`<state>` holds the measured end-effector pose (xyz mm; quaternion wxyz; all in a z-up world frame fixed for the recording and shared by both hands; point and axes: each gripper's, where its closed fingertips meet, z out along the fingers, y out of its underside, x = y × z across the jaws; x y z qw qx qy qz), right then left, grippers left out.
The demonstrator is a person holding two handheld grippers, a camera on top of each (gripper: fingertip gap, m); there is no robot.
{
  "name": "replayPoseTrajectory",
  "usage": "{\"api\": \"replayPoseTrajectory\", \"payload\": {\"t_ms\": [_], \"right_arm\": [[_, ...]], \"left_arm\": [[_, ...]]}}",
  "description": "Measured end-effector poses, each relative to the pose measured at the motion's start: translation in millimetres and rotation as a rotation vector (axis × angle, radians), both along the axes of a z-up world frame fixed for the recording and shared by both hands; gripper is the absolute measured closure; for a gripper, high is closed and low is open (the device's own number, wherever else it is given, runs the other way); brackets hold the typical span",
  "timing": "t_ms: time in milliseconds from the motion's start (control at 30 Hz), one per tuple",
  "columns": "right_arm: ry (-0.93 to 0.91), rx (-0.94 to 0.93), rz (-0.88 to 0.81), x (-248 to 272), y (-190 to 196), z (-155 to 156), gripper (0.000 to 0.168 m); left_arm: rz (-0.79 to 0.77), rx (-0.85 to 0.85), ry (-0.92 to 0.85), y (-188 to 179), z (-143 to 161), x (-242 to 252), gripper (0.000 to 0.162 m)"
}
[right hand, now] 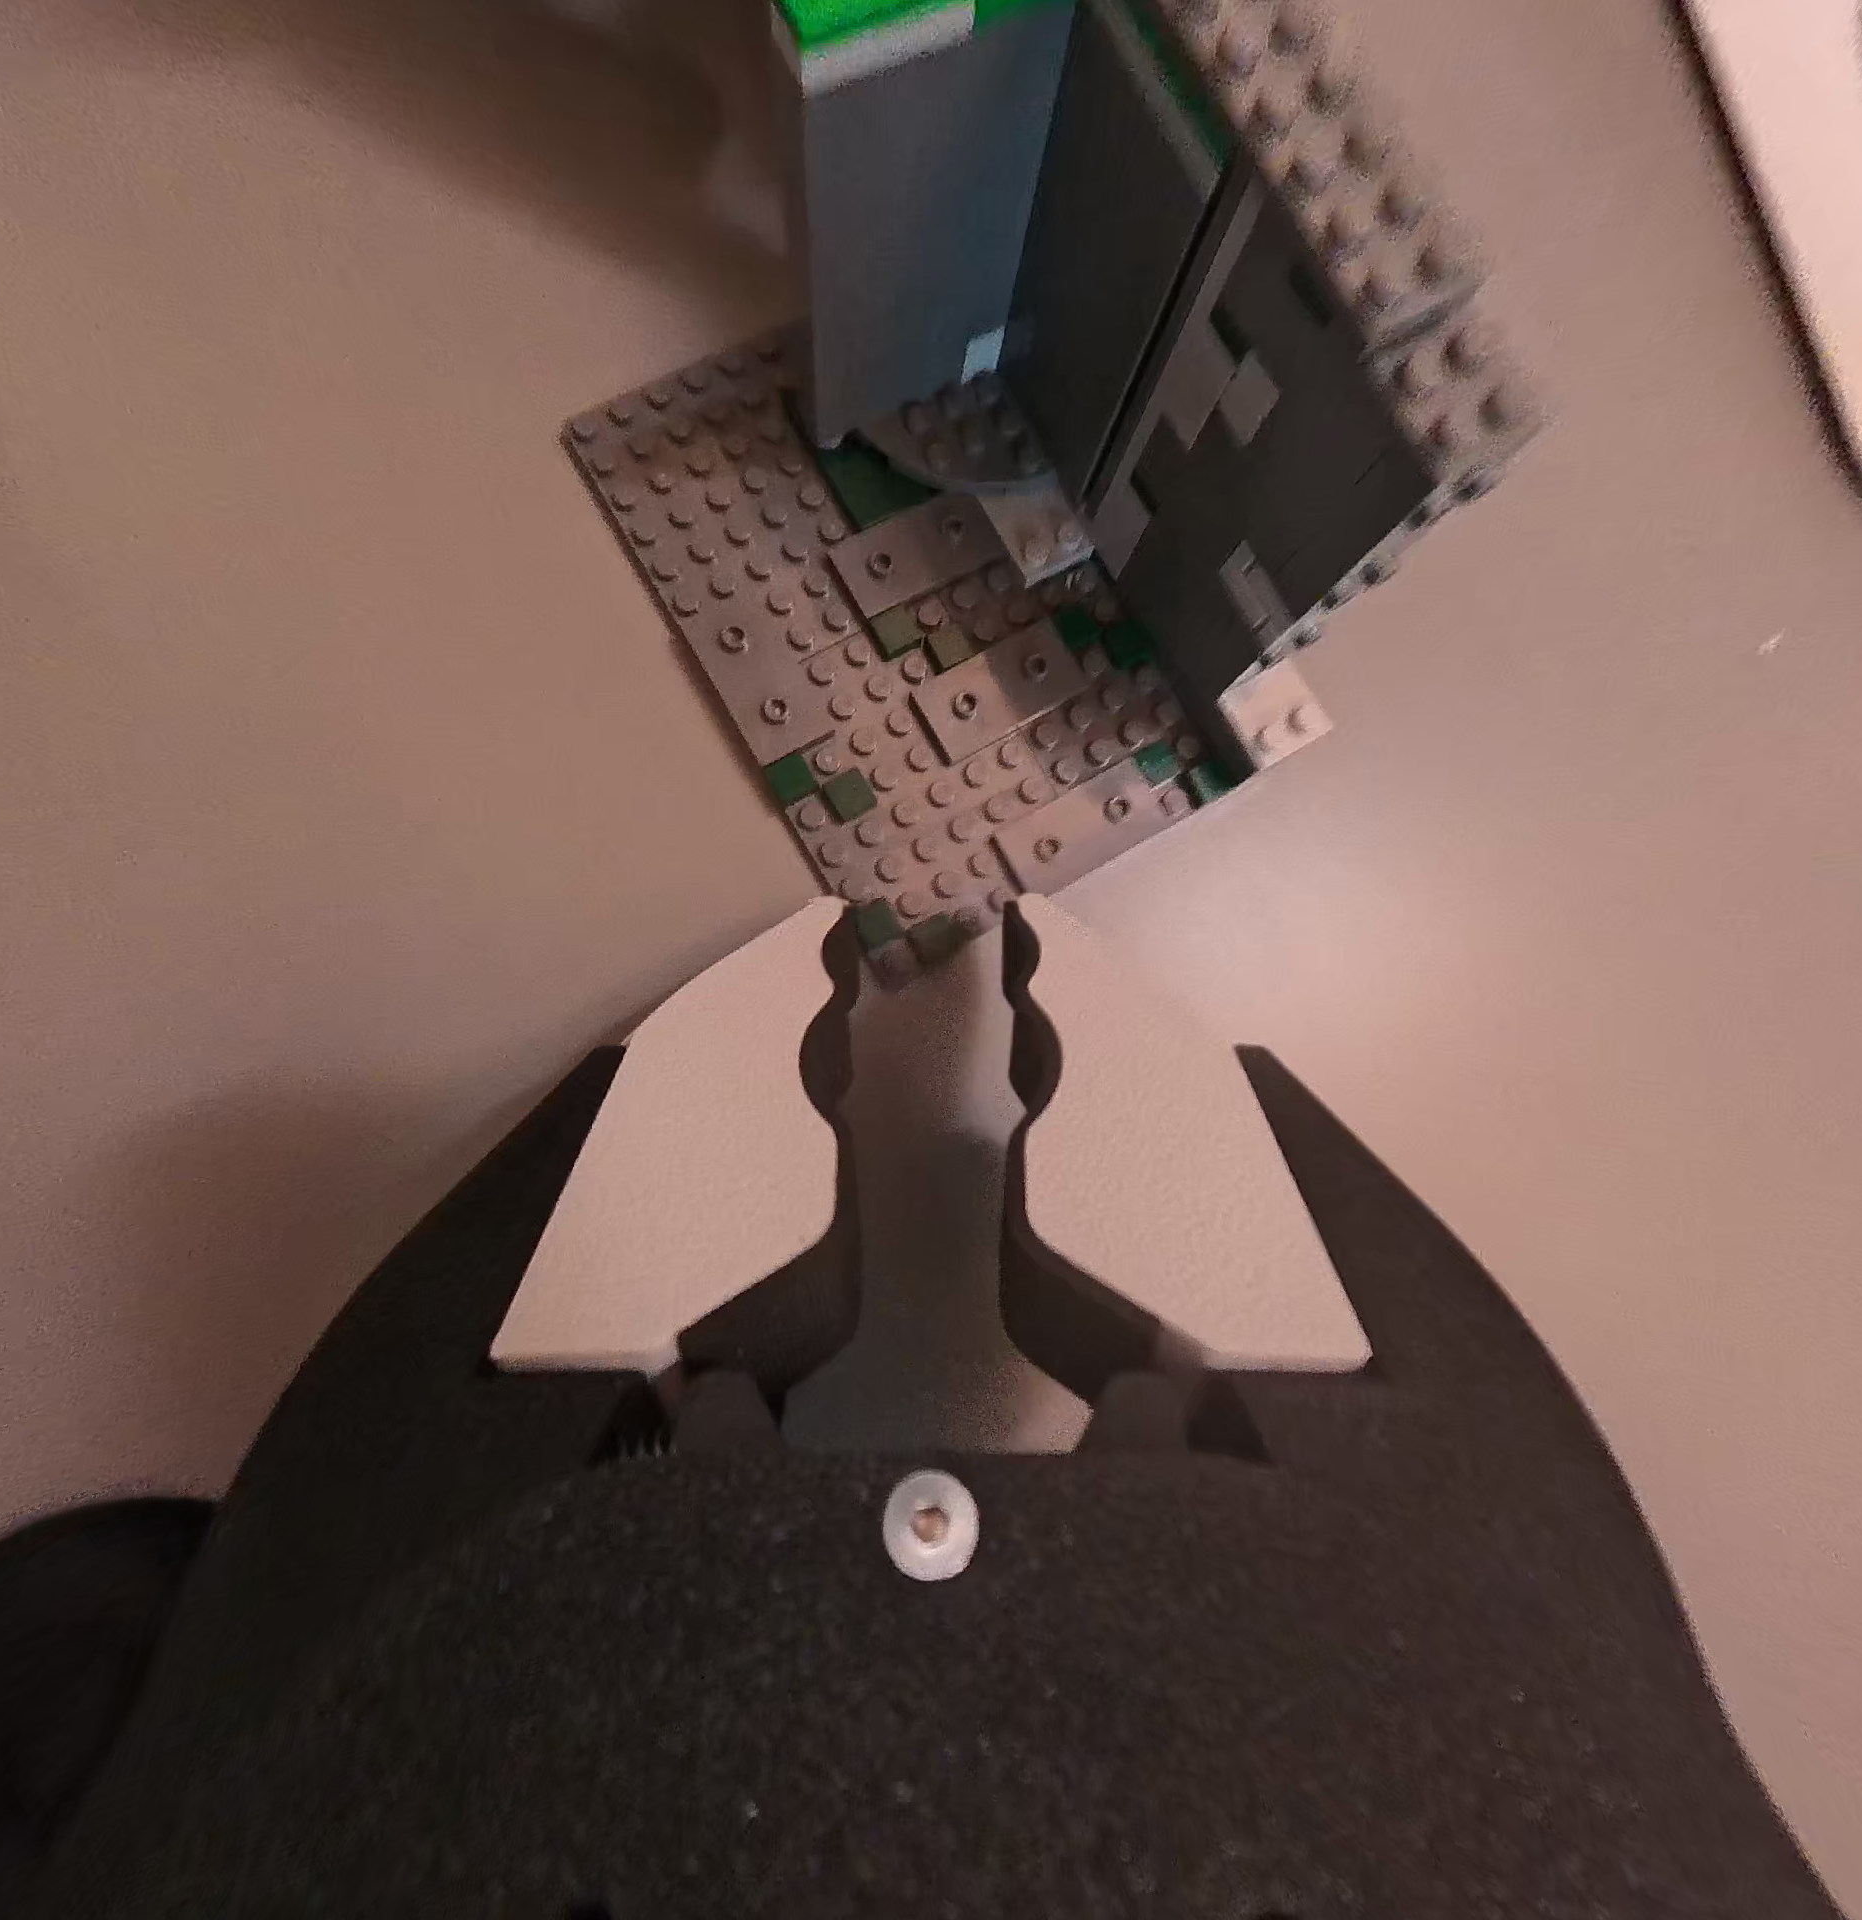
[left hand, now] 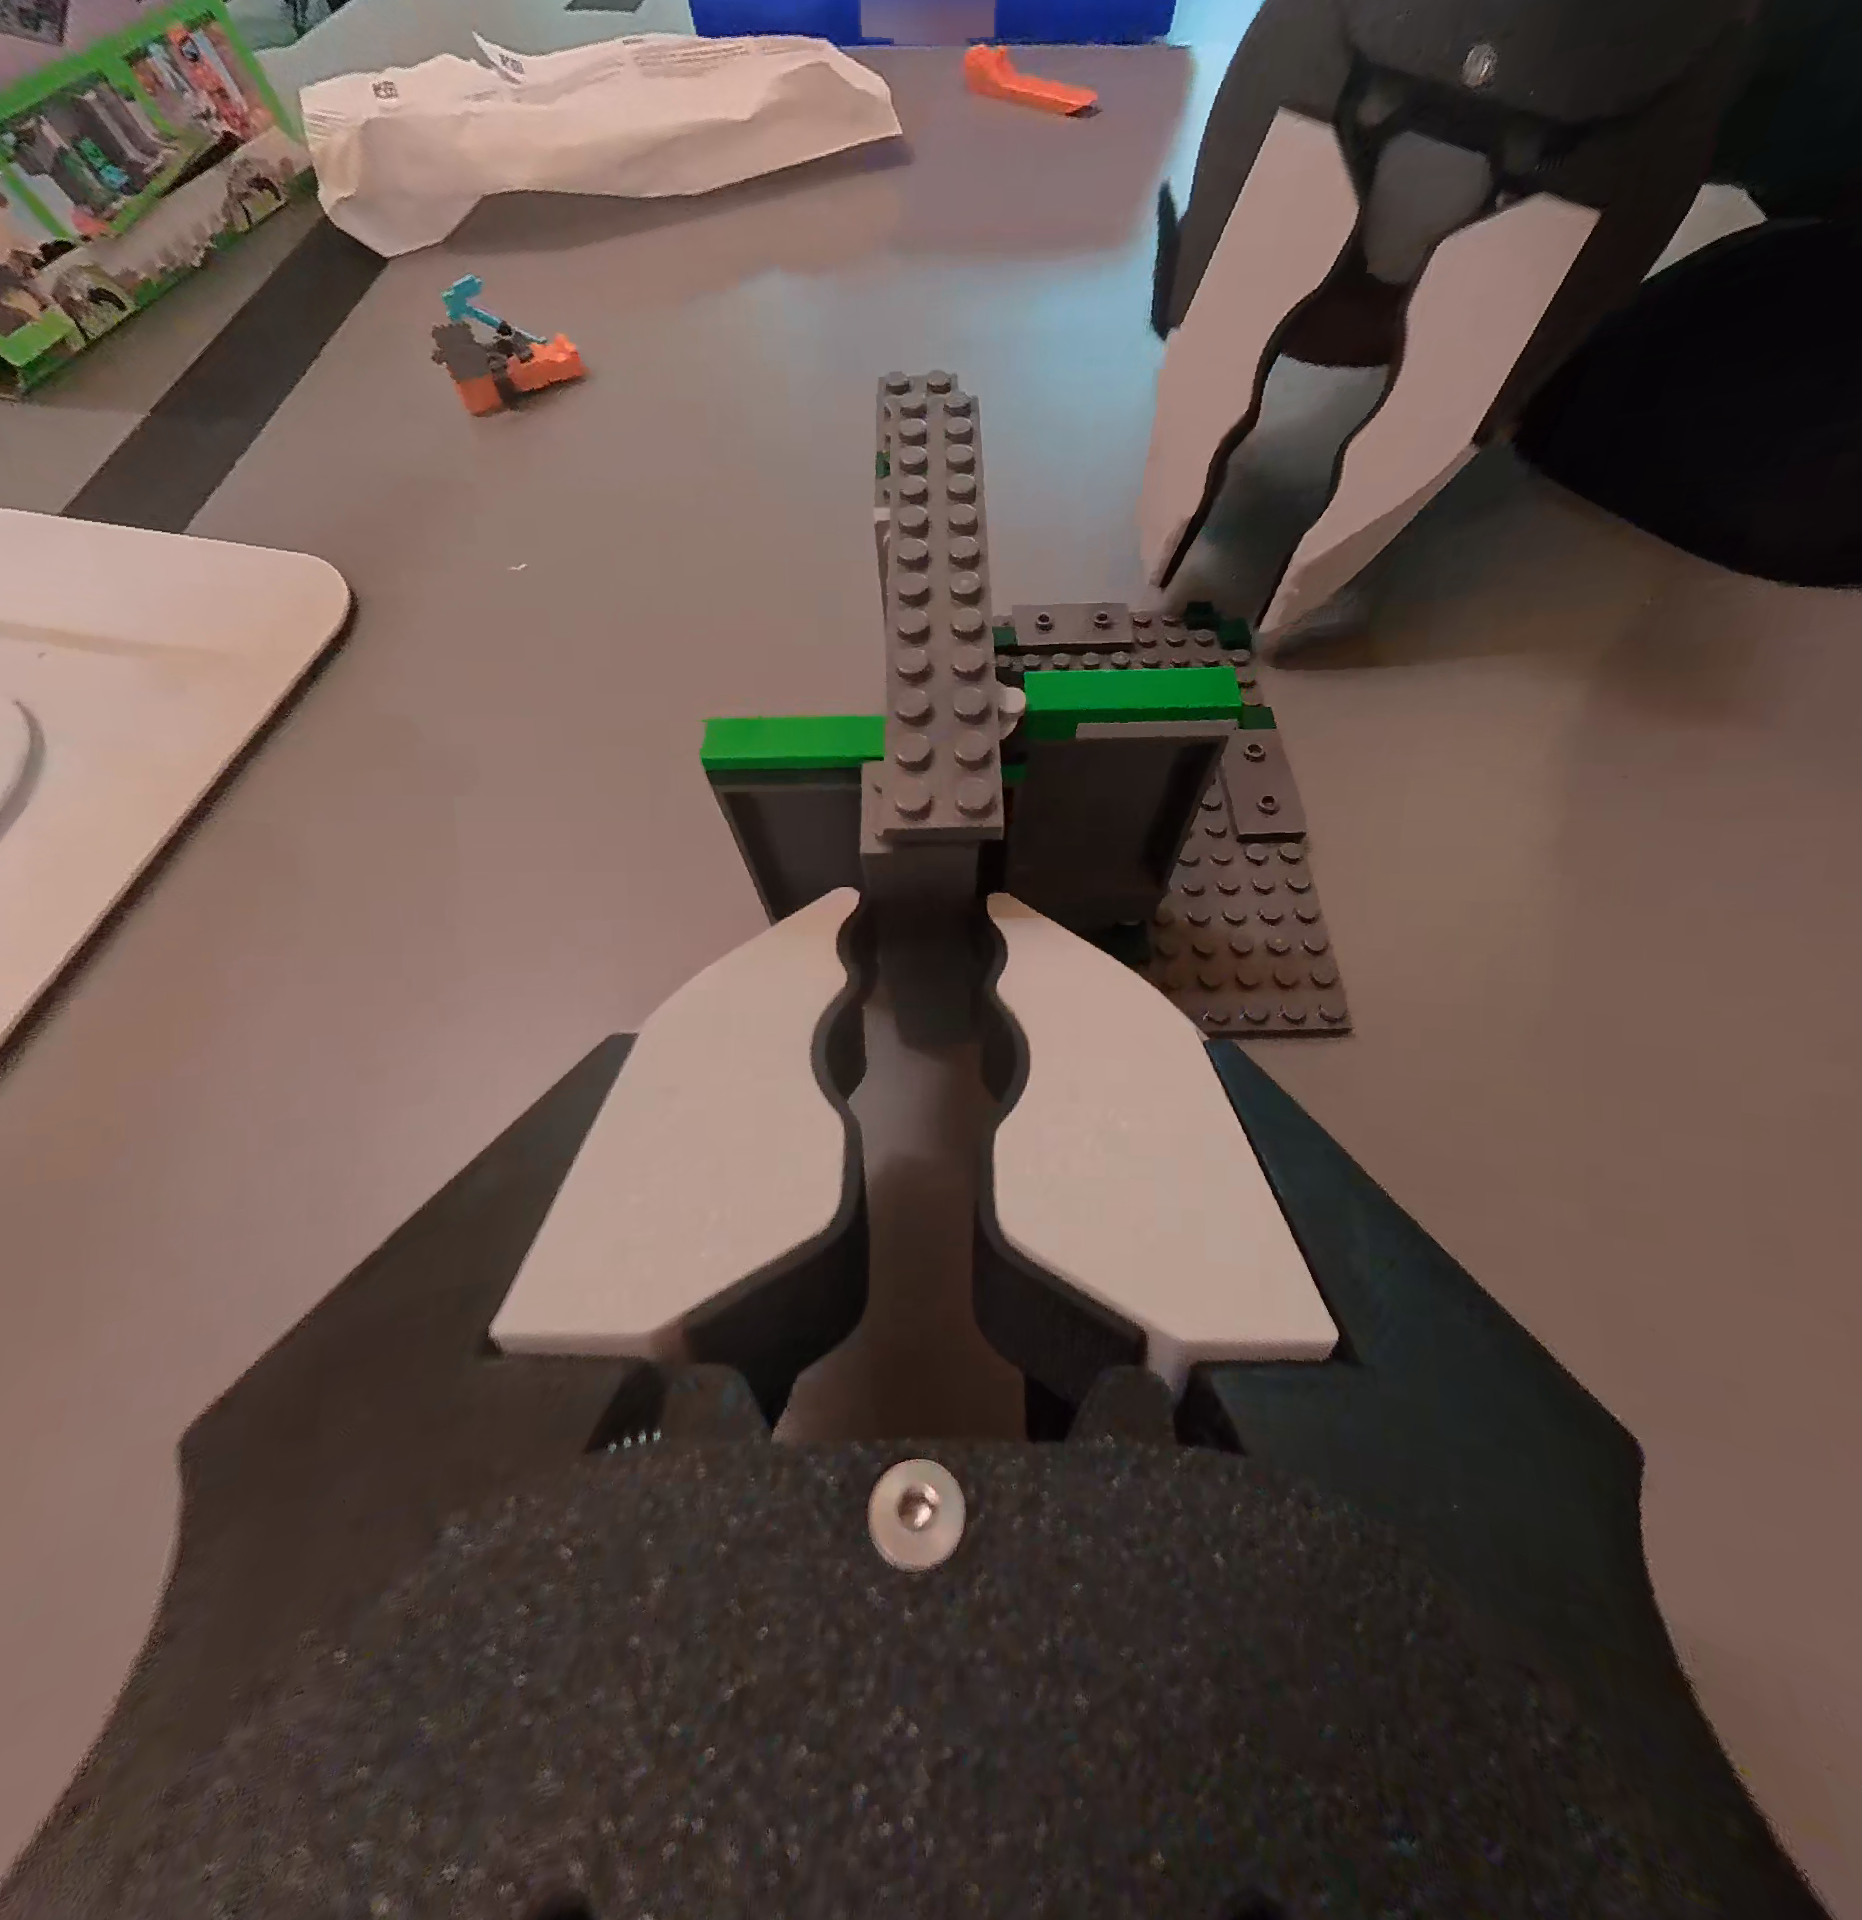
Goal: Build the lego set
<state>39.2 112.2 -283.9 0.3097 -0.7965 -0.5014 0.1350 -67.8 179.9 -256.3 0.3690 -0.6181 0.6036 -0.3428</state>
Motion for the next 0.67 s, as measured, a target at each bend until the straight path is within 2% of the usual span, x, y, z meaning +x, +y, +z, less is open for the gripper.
{"api": "replayPoseTrajectory", "payload": {"t_ms": [33,200,300,400,500,667], "right_arm": [[0.004,0.030,0.018,0.0,3.0,8.8,0.142],[0.042,0.189,0.126,-6.3,28.9,63.8,0.135],[0.013,0.251,0.225,-15.1,45.6,81.9,0.134],[-0.018,0.236,0.337,-31.5,55.7,85.5,0.134],[-0.078,0.190,0.432,-44.1,63.6,76.3,0.135],[-0.096,0.116,0.514,-57.5,68.4,65.5,0.143]], "left_arm": [[0.002,0.011,-0.002,-0.1,1.6,-0.1,0.145],[0.027,0.035,-0.031,-0.7,12.0,-2.4,0.143],[0.046,0.051,-0.034,0.3,11.4,-2.1,0.142],[0.049,0.049,-0.041,-0.1,10.4,-0.7,0.142],[0.051,0.047,-0.052,0.7,10.8,-0.2,0.144],[0.039,0.034,-0.068,0.3,10.5,0.3,0.144]]}}
